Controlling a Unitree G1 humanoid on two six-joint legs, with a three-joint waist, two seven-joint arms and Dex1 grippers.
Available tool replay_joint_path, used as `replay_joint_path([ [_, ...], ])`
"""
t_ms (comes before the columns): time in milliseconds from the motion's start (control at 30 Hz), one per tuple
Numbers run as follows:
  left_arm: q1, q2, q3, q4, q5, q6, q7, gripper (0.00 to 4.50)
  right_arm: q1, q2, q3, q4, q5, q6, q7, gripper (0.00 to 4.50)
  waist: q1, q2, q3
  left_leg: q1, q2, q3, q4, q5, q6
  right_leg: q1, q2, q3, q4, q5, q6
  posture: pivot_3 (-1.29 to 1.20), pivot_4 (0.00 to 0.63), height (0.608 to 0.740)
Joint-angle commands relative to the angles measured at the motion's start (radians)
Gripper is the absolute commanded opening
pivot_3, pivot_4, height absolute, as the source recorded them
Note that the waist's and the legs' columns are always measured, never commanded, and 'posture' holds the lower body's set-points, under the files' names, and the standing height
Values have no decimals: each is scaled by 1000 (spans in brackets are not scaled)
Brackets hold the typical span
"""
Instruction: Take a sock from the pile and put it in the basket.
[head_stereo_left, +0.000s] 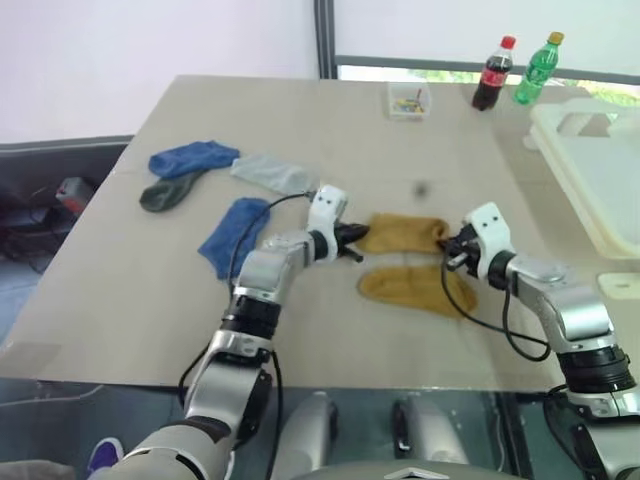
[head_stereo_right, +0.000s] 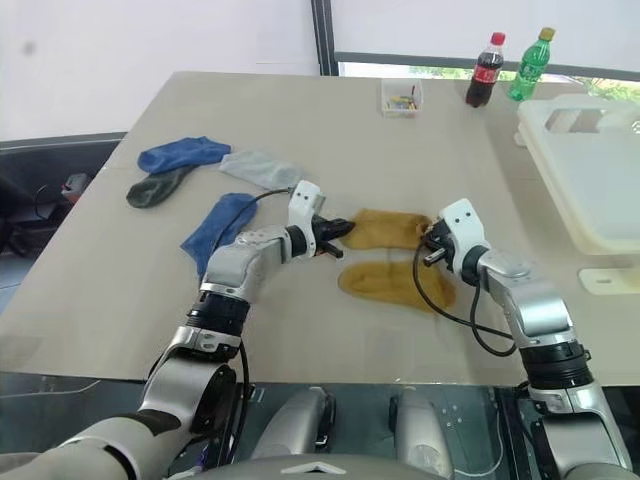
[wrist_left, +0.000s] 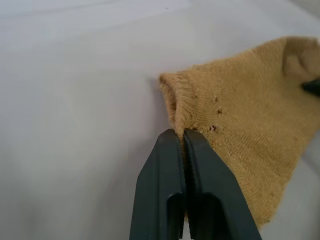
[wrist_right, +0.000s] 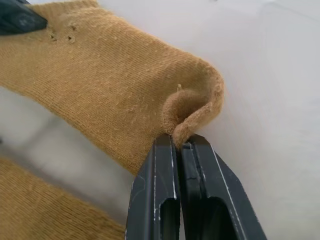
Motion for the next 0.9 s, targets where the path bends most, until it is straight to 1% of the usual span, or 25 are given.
replay_joint_path([
  [33, -11, 33, 50, -41, -57, 41, -29, 0, -3, -14, -27, -32, 0, -35, 21, 1578, -8, 0, 0, 0, 0, 0, 0, 0, 0, 0, 0, 0, 0, 0, 0, 0, 150, 740],
  [67, -13, 46, 54, -43, -62, 47, -36, 0, 0, -15, -25, -37, -13, -51, 13, 1847, -9, 0, 0, 0, 0, 0, 0, 0, 0, 0, 0, 0, -1, 0, 0, 0, 150, 740],
  [100, -15, 56, 57, -45, -65, 52, -40, 0, 6, -19, -21, -46, -22, -67, 15, 2365, -10, 0, 0, 0, 0, 0, 0, 0, 0, 0, 0, 0, -1, 0, 0, 0, 150, 740],
  [133, -18, 69, 62, -49, -71, 60, -47, 0, 17, -23, -26, -61, -21, -80, 21, 2725, -10, 0, 0, 0, 0, 0, 0, 0, 0, -1, 0, 1, 0, 0, 0, 0, 150, 740],
  [267, -23, 134, 81, -76, -101, 104, -74, 0, 76, -68, -37, -137, -13, -152, 84, 2725, -9, 0, 0, 0, 0, 0, -1, 0, 0, -1, 0, 0, 0, 0, 0, 0, 150, 740],
  [367, -44, 234, 119, -109, -141, 178, -122, 0, 142, -107, -60, -213, 6, -197, 133, 2725, -10, 0, 0, 0, 0, 0, -1, 0, 0, -1, 0, 0, -1, 0, 0, 0, 150, 740],
  [433, -87, 314, 148, -128, -176, 234, -158, 0, 185, -130, -67, -253, 2, -222, 149, 2725, -10, 0, 1, 0, 0, 0, -1, 0, 0, -1, 0, 0, -1, 0, 0, 0, 150, 740],
  [467, -102, 338, 154, -132, -189, 251, -167, 0, 197, -134, -69, -264, 1, -228, 150, 2725, -11, -1, 1, 0, 1, 0, -1, 0, 0, -1, 0, 0, 0, 0, 0, 0, 150, 740],
  [533, -185, 407, 153, -145, -212, 313, -198, 0, 225, -133, -83, -291, 2, -229, 138, 2725, -10, -1, 1, 0, 1, -1, -1, 0, 0, 0, 1, -1, 0, 0, 0, 0, 150, 740],
  [600, -299, 458, 124, -146, -230, 398, -231, 0, 252, -128, -97, -319, 6, -222, 125, 2725, -5, -1, 2, -1, 1, -2, 0, 0, 0, 0, 0, -2, -1, 0, 0, 0, 150, 740],
  [667, -415, 447, 99, -140, -265, 493, -245, 0, 271, -117, -109, -346, 11, -211, 109, 2725, 2, -2, 2, -2, 0, -3, 0, 0, 0, 0, 0, -3, -1, 0, 0, 0, 150, 740],
  [700, -464, 421, 97, -122, -293, 562, -246, 0, 277, -112, -113, -358, 13, -204, 102, 2725, 2, -2, 2, -2, 0, -4, 0, 0, 0, 0, 0, -4, -2, 0, 0, 0, 150, 740],
  [767, -510, 341, 37, -95, -296, 621, -228, 0, 286, -104, -118, -376, 14, -194, 87, 2725, 4, -2, 2, -2, 0, -3, 0, 0, 0, 0, -1, -3, -2, 0, 1, 0, 150, 740],
  [833, -513, 214, -24, -32, -264, 621, -177, 0, 290, -98, -120, -387, 13, -187, 75, 2725, 8, 0, 1, -2, -1, -3, 0, 0, 0, 1, -1, -3, -2, -1, 2, 0, 150, 740],
  [900, -498, 69, -80, 72, -195, 557, -90, 0, 298, -96, -125, -405, 12, -175, 62, 2725, 10, 0, 1, 0, -1, -2, 0, 0, 0, 3, -1, -3, -2, -1, 2, 0, 150, 740],
])
